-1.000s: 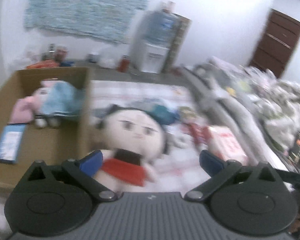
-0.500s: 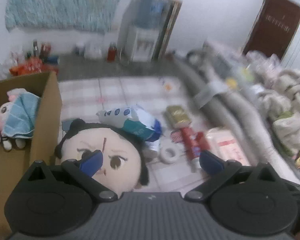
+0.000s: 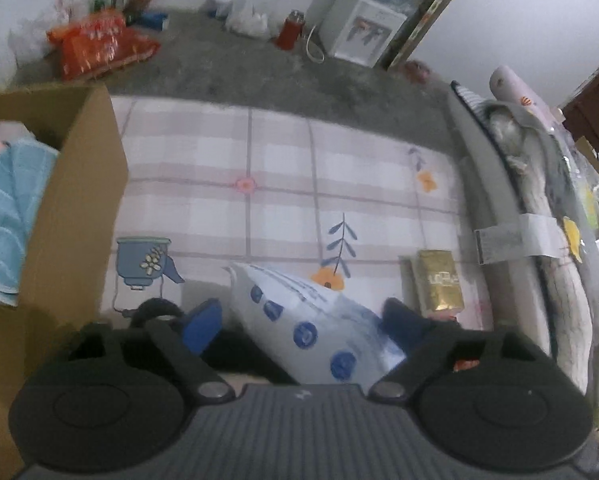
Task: Organize soft objects
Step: 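Grasp the blue-and-white wet-wipe pack with the right gripper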
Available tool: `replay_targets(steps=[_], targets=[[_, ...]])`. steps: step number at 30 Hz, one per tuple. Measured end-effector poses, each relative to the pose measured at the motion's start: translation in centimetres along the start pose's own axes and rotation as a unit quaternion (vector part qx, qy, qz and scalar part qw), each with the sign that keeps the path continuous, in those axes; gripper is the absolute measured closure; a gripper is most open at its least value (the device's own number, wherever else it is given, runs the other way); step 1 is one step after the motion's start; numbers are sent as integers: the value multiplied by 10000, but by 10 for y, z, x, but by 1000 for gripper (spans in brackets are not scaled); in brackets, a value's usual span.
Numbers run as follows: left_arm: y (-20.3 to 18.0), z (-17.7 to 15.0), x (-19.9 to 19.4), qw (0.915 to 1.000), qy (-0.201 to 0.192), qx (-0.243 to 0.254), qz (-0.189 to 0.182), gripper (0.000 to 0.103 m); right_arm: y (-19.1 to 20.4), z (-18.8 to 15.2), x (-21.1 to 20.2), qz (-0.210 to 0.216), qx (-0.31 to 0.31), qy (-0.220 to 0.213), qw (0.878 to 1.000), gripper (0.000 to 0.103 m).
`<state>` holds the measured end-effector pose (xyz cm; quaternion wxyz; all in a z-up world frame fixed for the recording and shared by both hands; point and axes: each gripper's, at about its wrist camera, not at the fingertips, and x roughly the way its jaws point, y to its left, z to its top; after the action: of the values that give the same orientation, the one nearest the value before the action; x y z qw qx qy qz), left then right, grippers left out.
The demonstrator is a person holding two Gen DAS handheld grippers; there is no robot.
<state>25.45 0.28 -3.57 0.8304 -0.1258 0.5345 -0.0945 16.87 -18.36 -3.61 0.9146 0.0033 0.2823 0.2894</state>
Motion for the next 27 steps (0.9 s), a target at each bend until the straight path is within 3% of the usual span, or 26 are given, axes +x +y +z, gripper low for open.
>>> replay_targets(steps=[2,7,11,14,19,23,27], targets=[[8,4,9,9996,95,-173,-180,28,-1,9,26,137,-155,129,9997,14],[12,10,18,9989,179,-217,-382,34,-4,21,81,432,-394,585,9966,14],[14,14,21,9988,193,-228,-376,35,-14,30,108,650,6,752,9950,16],[19,17,24,9982,208,-351,-447,35,-20,33,115,877,239,838,9923,28],[25,17,23,9973,202,-454,-547,39,-15,35,116,770,324,880,9926,42],[32,15,7,9953,-140,-641,-714,39,-10,35,108,569,361,810,9944,51],[35,10,-26,9936,-547,-669,-729,38,-15,37,98,472,634,683,9945,54]])
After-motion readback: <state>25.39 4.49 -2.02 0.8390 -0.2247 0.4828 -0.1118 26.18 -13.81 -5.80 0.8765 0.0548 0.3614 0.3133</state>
